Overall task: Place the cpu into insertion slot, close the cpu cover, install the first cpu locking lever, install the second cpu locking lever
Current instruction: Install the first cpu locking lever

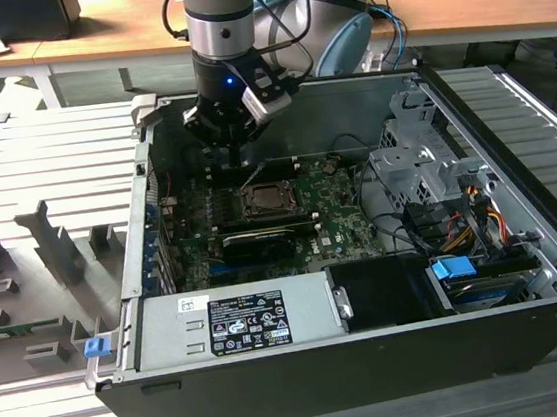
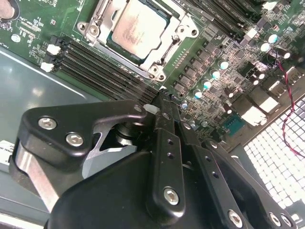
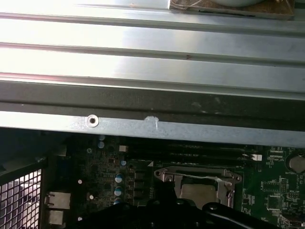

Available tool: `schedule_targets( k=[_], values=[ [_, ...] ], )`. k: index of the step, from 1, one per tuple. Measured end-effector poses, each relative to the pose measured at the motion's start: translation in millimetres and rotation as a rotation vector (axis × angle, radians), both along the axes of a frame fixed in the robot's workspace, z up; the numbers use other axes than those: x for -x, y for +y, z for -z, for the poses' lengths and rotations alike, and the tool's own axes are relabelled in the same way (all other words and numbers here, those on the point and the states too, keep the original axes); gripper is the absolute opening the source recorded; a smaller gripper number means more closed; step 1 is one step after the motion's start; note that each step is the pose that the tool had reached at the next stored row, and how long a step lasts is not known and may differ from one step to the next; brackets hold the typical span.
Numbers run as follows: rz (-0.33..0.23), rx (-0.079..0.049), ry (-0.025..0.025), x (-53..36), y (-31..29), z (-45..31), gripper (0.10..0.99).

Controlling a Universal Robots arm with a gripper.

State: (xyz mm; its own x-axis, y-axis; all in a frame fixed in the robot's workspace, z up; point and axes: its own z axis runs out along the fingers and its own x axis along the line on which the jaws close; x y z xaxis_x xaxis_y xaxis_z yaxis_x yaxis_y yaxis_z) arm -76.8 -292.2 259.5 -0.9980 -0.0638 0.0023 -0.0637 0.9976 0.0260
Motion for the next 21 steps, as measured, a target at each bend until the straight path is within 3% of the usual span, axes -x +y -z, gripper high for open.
schedule_targets(
  k=[21],
  values=[
    [0.0, 0.0, 0.0, -6.1, 0.0, 0.0, 0.106]
  ],
)
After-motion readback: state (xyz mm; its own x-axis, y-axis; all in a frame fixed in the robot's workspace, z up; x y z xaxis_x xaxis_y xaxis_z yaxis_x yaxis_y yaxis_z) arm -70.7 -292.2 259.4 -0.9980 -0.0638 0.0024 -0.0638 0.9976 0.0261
